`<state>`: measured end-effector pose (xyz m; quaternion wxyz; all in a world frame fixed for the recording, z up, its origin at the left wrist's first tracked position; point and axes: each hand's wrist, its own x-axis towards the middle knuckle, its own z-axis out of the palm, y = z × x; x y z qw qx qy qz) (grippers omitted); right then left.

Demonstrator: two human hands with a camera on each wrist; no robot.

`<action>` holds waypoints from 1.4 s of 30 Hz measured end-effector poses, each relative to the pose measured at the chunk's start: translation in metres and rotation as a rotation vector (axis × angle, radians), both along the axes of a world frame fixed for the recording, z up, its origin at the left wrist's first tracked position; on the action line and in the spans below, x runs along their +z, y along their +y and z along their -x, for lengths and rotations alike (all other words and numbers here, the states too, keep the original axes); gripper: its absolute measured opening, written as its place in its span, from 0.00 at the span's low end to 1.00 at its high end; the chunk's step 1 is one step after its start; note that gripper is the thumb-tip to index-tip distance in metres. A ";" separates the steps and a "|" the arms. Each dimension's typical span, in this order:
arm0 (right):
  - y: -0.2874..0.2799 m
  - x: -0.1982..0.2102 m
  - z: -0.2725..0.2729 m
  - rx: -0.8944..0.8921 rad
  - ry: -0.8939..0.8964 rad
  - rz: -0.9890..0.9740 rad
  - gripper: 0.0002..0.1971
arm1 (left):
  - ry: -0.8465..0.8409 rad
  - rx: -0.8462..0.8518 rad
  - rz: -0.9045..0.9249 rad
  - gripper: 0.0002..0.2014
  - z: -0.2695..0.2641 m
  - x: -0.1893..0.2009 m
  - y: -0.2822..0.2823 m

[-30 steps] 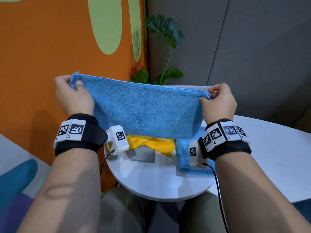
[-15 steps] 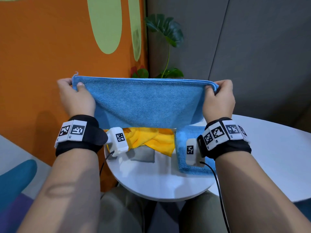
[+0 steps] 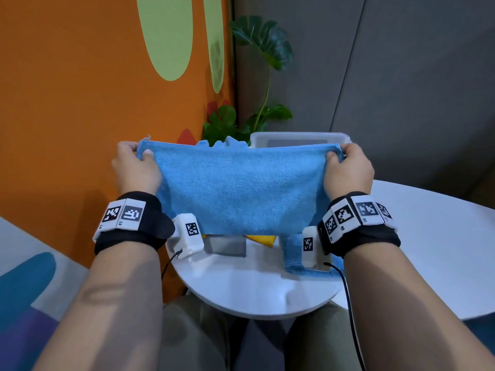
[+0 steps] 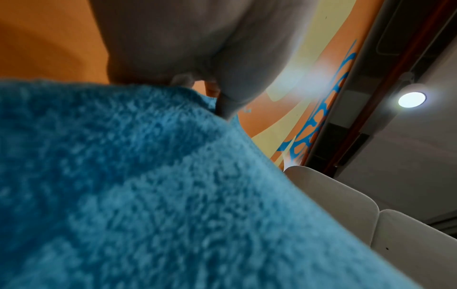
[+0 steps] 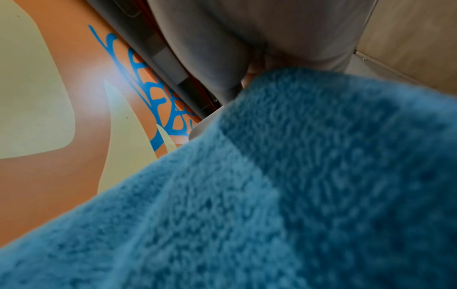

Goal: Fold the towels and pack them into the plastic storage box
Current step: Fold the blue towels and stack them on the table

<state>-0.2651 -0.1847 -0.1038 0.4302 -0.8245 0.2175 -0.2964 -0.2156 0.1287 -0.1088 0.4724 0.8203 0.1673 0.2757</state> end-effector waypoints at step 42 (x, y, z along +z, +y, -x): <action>0.055 0.017 0.009 0.624 0.048 0.239 0.18 | 0.142 -0.702 -0.255 0.15 0.032 0.024 -0.098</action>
